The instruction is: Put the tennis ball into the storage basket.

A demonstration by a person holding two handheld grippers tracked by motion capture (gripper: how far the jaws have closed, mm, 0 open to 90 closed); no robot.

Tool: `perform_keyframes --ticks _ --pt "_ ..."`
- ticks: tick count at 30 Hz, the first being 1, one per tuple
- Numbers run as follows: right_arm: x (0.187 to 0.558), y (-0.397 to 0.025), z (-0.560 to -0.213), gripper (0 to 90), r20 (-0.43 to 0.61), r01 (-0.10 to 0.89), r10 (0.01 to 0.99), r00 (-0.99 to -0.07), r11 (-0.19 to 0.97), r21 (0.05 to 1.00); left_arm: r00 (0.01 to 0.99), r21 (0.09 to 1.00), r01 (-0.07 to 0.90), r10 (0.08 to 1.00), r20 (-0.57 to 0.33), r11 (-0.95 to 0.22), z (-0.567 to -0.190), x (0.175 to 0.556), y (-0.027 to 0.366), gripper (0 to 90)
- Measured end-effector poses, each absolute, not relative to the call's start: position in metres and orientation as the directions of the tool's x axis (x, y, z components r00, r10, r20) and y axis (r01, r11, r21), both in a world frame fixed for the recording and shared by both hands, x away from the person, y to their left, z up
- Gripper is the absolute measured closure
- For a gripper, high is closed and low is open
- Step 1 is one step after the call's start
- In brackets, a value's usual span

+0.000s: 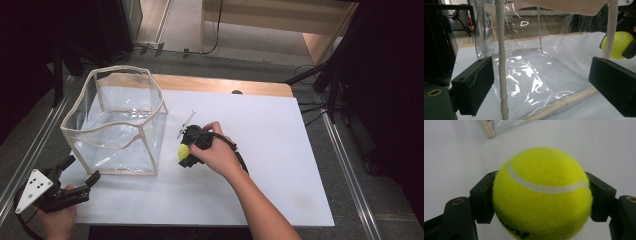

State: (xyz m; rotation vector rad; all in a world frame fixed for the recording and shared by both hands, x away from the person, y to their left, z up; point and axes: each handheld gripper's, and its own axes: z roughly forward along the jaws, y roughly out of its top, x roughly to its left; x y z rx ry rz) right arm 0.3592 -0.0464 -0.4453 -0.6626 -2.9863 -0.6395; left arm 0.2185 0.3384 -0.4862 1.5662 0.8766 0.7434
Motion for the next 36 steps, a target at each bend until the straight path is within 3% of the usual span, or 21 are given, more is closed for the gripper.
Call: perform_keyframes --ticks 36 --pt "0.363 -0.016 -0.412 23.1 0.096 0.354 0.346 -0.933 0.838 0.415 0.523 0.987 0.139 0.853 -0.005 -0.079 -0.486 0.219 0.338 6.5"
